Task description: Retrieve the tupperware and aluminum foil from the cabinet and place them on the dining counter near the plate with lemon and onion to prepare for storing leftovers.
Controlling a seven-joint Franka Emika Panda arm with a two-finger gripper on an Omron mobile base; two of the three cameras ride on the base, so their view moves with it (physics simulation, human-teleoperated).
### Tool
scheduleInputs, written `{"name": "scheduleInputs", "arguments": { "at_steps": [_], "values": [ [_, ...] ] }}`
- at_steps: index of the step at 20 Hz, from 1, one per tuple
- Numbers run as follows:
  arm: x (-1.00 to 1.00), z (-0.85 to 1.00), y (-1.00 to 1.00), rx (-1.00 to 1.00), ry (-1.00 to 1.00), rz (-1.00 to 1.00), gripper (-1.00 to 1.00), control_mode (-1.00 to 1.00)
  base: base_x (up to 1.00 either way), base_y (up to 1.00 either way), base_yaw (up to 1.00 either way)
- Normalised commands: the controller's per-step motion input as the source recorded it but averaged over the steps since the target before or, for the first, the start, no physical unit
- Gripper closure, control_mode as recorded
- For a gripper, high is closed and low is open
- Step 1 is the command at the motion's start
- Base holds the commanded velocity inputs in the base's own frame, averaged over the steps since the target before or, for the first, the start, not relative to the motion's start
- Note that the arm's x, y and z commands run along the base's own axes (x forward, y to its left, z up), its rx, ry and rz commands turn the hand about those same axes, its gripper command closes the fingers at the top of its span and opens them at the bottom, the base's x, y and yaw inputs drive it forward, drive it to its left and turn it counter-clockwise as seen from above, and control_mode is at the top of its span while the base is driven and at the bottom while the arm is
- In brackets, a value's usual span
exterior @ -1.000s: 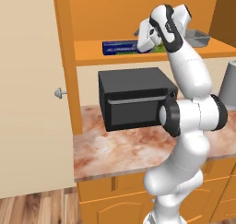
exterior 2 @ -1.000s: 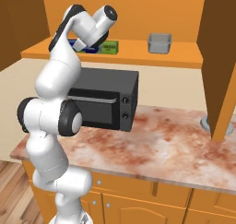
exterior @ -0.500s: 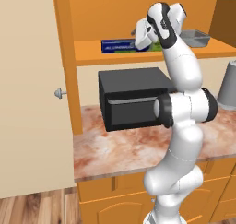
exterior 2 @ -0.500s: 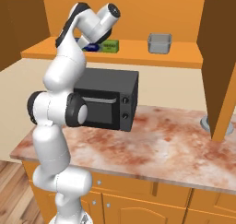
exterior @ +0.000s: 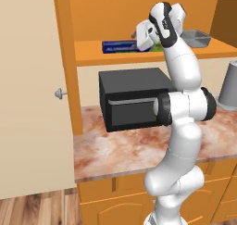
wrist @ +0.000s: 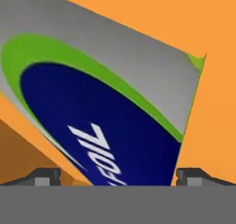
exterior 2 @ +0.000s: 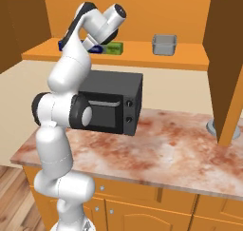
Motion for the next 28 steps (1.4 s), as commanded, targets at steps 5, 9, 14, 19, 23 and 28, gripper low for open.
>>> {"name": "scheduleInputs", "arguments": {
  "at_steps": [5,9,14,19,23,28],
  "values": [
    [0.0,-0.45,0.0,0.0,0.0,0.0,-1.0,-1.0,0.0,0.0,0.0],
    [0.0,-0.21,0.0,-0.03,-0.01,0.0,-1.0,-1.0,0.0,0.0,0.0],
    [0.0,0.0,0.0,-0.13,0.01,0.0,-1.0,-1.0,0.0,0.0,0.0],
    [0.0,-0.18,0.0,-0.14,0.02,0.01,1.0,-1.0,0.0,0.0,0.0],
    [-0.14,-0.01,-0.03,0.0,0.0,0.0,1.0,-1.0,0.0,0.0,0.0],
    [-0.96,-0.09,-0.01,0.0,-0.12,0.0,1.0,-1.0,0.0,0.0,0.0]
  ]
}}
